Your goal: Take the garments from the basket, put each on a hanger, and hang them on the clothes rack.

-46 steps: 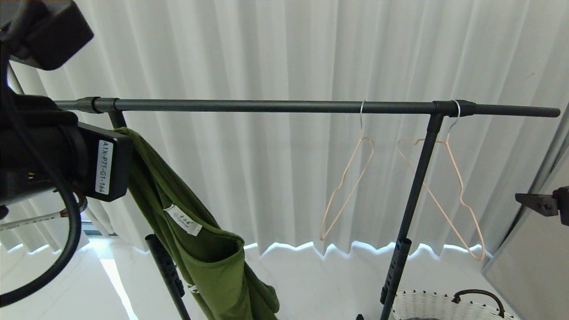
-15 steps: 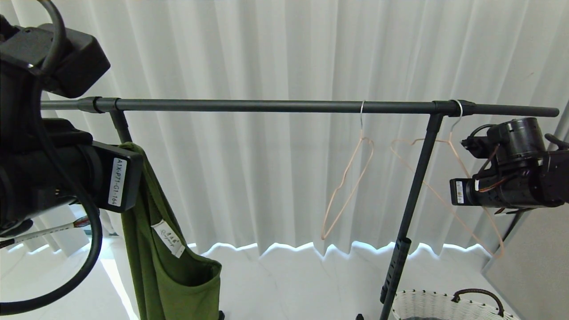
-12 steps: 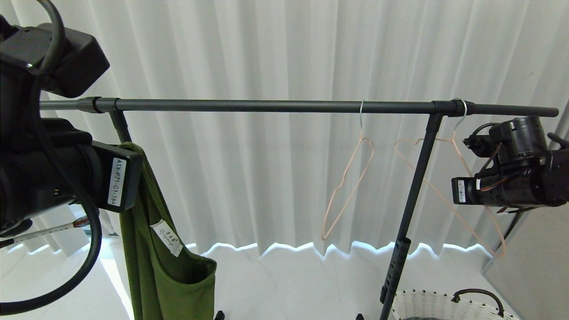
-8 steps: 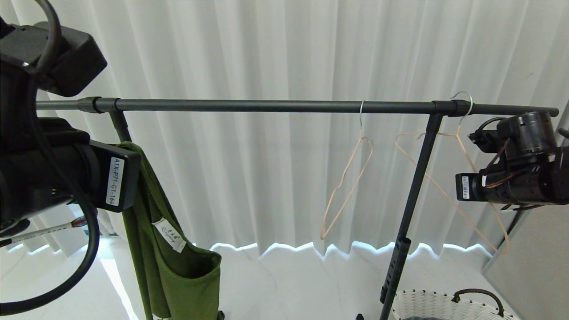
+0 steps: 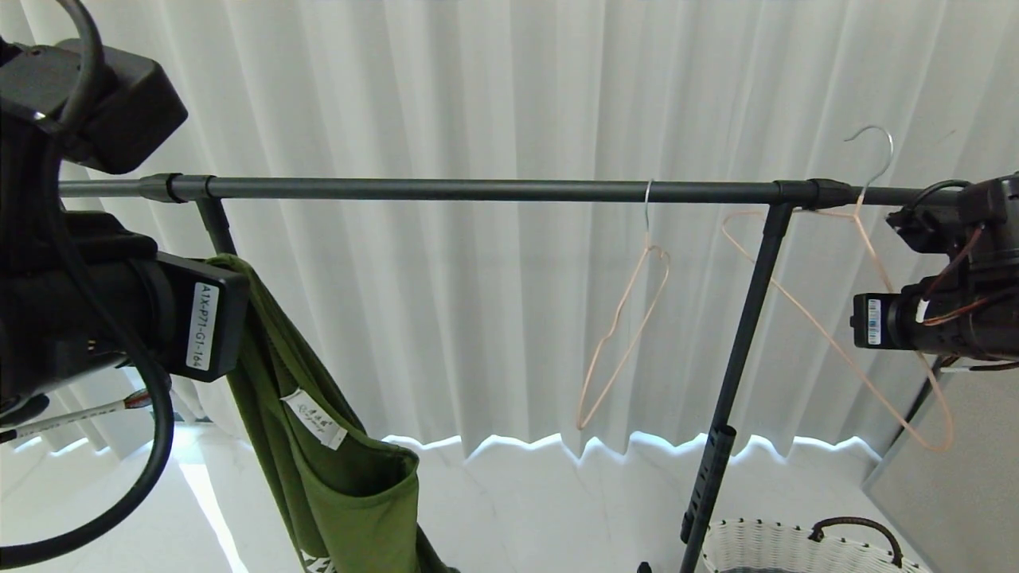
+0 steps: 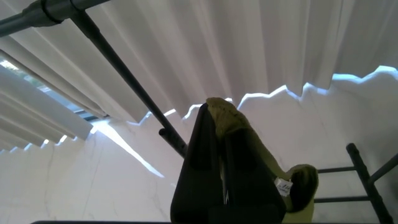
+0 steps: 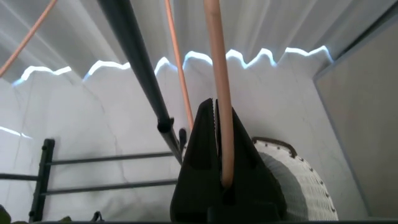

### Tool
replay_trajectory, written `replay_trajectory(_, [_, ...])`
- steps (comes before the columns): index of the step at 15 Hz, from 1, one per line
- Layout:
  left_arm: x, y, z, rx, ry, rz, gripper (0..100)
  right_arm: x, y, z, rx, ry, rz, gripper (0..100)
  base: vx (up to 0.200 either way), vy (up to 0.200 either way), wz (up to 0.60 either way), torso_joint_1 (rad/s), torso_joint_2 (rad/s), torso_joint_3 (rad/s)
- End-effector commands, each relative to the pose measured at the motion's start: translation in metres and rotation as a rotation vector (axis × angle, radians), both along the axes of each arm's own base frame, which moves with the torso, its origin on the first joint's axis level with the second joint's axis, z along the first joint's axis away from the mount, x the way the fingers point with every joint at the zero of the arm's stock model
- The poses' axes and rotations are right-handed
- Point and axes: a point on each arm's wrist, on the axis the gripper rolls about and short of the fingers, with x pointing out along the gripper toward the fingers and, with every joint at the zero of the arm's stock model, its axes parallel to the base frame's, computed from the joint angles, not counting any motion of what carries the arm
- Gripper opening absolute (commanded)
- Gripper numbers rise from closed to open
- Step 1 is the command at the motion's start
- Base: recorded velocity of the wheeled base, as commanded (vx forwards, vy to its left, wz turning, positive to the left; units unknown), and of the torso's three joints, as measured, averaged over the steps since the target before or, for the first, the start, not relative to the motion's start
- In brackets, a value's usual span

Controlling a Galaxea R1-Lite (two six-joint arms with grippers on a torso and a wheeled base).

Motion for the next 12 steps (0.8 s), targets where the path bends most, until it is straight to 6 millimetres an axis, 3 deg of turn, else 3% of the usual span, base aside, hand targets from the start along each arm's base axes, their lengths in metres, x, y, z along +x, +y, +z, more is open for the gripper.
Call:
replay_trajectory(1, [0.0,0.0,-0.003,0.007,0.007,-0.001,0,-0.023,-0.005,0.013,0.001,-0.013,0.003,0,-0.2,0.0,0.0,0.002,0.0,0.002])
replay_trajectory(7, [0.0,-0.002,-0.004,-0.003,-0.004,-0.007,0,-0.065,-0.01,0.018,-0.004,0.005,0.018,0,-0.2,0.0,0.0,0.002,0.0,0.002])
replay_trajectory(12, [0.001,-0.003,-0.011,0.01,0.009,-0.007,0,-0.087,-0.011,0.014,-0.01,0.025,0.042,0,-0.2,0.0,0.0,0.001,0.0,0.0])
